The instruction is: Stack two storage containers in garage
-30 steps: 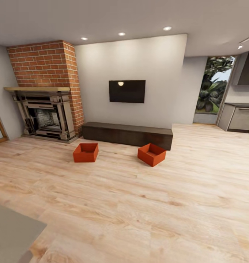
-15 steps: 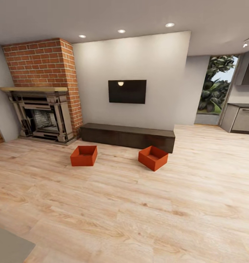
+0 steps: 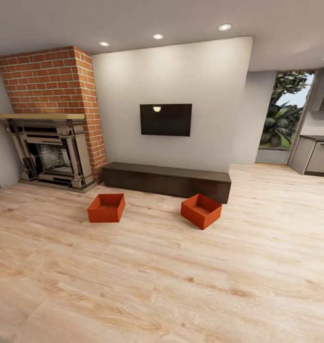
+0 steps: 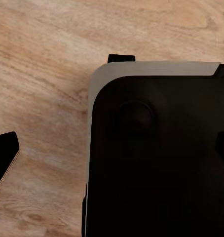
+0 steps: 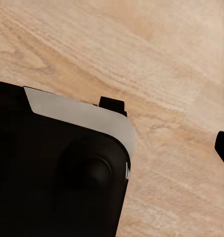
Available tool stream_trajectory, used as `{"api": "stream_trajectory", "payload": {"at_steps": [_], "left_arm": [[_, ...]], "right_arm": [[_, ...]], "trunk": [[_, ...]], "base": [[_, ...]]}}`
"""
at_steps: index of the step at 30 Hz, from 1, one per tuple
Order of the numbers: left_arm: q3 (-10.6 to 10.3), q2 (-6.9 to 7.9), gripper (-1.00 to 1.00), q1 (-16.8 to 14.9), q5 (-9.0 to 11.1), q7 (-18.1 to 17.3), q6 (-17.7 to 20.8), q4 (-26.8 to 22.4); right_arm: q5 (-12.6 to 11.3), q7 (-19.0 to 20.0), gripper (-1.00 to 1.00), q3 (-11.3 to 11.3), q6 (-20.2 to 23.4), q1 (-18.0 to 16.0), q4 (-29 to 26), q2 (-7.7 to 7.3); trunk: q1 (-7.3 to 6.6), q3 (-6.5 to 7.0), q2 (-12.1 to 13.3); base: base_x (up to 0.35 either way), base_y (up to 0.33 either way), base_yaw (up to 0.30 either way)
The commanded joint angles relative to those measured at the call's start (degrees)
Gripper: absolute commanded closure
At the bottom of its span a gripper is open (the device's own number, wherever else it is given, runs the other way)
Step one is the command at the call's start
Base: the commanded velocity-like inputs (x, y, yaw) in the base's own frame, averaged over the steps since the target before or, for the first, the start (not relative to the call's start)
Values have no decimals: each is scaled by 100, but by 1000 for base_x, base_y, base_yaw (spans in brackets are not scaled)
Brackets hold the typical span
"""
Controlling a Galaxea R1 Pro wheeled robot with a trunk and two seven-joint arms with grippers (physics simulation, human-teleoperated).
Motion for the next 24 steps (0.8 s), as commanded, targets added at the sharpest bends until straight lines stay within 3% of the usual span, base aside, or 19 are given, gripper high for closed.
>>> {"api": "stream_trajectory", "payload": {"at_steps": [1, 24], "left_arm": [[1, 0, -100, -1, 32, 4, -9, -1], [1, 0, -100, -1, 34, 4, 31, 4]], "right_arm": [[-53, 8, -100, 48, -33, -6, 17, 3], [-53, 8, -100, 48, -33, -6, 17, 3]], "trunk": [[3, -5, -2], [3, -5, -2]], "base": [[322, 0, 0], [323, 0, 0]]}}
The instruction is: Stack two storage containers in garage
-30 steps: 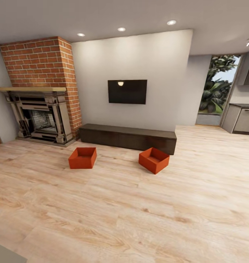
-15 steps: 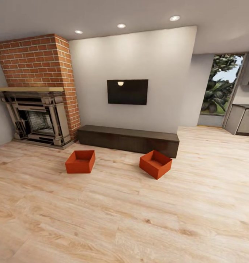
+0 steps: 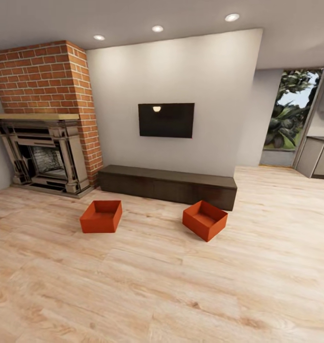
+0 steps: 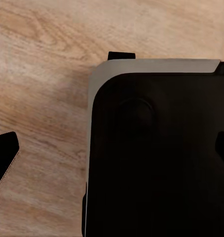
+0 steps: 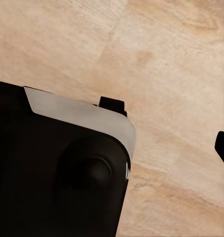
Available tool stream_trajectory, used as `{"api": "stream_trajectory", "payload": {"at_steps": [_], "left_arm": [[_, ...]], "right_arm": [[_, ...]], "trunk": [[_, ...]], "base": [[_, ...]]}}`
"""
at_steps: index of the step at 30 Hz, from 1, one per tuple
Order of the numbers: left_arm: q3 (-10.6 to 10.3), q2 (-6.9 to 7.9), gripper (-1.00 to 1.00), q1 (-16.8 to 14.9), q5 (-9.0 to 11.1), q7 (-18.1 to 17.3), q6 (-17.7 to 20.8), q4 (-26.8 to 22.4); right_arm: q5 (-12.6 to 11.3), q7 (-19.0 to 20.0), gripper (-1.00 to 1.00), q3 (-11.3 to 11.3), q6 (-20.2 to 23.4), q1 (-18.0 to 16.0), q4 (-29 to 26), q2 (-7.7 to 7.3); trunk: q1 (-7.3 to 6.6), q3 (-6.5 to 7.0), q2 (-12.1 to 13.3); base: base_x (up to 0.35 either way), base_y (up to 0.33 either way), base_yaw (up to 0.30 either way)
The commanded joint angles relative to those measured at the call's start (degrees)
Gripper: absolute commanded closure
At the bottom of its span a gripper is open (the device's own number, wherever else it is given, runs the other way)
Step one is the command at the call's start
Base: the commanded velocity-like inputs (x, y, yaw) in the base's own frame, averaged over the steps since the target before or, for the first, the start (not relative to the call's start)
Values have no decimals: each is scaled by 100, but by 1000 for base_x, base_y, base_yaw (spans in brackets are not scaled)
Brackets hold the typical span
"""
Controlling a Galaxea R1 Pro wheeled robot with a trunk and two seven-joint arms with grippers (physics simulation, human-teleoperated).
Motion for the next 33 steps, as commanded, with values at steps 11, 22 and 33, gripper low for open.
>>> {"api": "stream_trajectory", "payload": {"at_steps": [11, 22, 33], "left_arm": [[1, 0, -100, -1, 33, 4, -20, -4], [1, 0, -100, -1, 33, 4, -21, -3], [1, 0, -100, -1, 33, 4, -22, -5]], "right_arm": [[-53, 8, -100, 48, -33, -6, 17, 2], [-15, 15, -100, 48, -17, -6, 18, 10], [8, 16, -100, 48, -39, -6, 17, 2]], "trunk": [[3, -5, -2], [3, -5, -2], [3, -5, -2]], "base": [[323, 0, 0], [323, 0, 0], [323, 0, 0]]}}
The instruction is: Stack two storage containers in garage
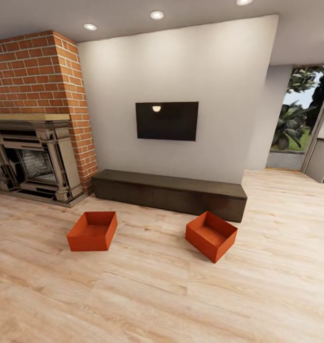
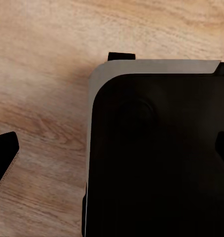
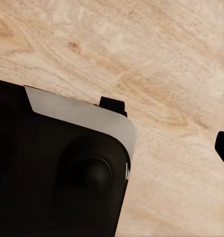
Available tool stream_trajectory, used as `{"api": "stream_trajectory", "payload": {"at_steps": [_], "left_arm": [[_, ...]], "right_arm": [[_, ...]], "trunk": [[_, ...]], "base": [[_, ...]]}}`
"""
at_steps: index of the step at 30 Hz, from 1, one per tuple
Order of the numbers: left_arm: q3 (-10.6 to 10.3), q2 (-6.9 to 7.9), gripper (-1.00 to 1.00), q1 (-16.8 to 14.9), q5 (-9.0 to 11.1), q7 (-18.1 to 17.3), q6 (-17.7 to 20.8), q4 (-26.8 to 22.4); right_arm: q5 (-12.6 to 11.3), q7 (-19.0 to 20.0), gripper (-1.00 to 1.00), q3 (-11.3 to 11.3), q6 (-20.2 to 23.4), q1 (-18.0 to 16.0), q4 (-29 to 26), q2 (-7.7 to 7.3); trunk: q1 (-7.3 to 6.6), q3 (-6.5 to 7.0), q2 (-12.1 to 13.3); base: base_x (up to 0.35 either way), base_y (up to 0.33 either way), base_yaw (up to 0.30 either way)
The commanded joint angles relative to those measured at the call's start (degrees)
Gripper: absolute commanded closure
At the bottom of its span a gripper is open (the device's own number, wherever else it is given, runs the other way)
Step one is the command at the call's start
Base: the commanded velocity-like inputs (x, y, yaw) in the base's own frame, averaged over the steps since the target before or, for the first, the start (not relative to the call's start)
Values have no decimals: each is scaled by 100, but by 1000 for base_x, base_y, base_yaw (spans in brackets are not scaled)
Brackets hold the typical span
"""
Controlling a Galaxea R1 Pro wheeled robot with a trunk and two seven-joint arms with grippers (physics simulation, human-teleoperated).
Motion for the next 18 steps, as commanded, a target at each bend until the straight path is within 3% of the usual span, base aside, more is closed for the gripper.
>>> {"api": "stream_trajectory", "payload": {"at_steps": [1, 18], "left_arm": [[1, 0, -100, -1, 33, 4, -13, -2], [1, 0, -100, -1, 33, 4, -13, 2]], "right_arm": [[-54, 8, -100, 48, -33, -6, 17, 3], [-60, 8, -100, 48, -35, -6, 17, 1]], "trunk": [[3, -5, -2], [3, -5, -2]], "base": [[323, 0, 0], [323, 0, 0]]}}
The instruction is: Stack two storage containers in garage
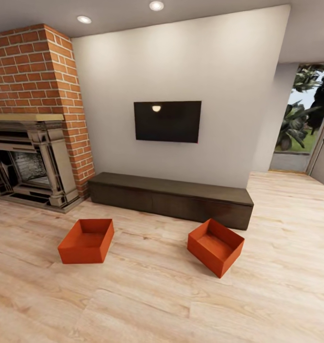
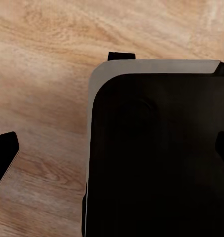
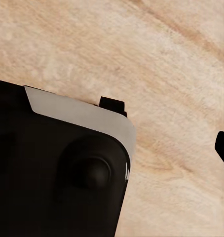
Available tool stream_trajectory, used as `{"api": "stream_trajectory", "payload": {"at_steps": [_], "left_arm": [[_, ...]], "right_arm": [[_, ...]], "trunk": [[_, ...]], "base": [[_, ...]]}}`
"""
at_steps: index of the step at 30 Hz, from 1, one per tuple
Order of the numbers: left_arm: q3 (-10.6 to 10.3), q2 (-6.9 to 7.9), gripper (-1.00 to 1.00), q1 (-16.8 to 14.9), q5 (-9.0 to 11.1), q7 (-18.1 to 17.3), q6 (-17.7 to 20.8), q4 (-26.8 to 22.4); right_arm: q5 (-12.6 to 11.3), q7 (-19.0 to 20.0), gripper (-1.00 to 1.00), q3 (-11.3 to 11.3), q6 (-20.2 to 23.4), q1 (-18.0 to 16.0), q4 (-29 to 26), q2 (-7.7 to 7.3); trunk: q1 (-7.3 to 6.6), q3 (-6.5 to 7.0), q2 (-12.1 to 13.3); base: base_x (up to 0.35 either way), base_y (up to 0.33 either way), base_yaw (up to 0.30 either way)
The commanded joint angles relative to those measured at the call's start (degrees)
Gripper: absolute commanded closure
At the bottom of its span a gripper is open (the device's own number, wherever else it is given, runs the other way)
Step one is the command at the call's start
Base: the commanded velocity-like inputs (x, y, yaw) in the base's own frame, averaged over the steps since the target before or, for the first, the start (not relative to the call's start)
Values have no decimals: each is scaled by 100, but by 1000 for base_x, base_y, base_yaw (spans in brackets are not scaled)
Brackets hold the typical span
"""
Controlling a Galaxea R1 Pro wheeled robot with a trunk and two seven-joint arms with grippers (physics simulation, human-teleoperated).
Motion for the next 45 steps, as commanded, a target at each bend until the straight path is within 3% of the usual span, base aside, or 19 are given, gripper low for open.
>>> {"api": "stream_trajectory", "payload": {"at_steps": [1, 45], "left_arm": [[1, 0, -100, -1, 33, 4, -13, -1], [1, 0, -100, -1, 33, 4, -13, -3]], "right_arm": [[-55, 8, -100, 48, -33, -6, 17, 3], [-48, 8, -100, 48, -33, -6, 17, 4]], "trunk": [[3, -5, -2], [3, -5, -2]], "base": [[323, 0, 0], [323, 0, 0]]}}
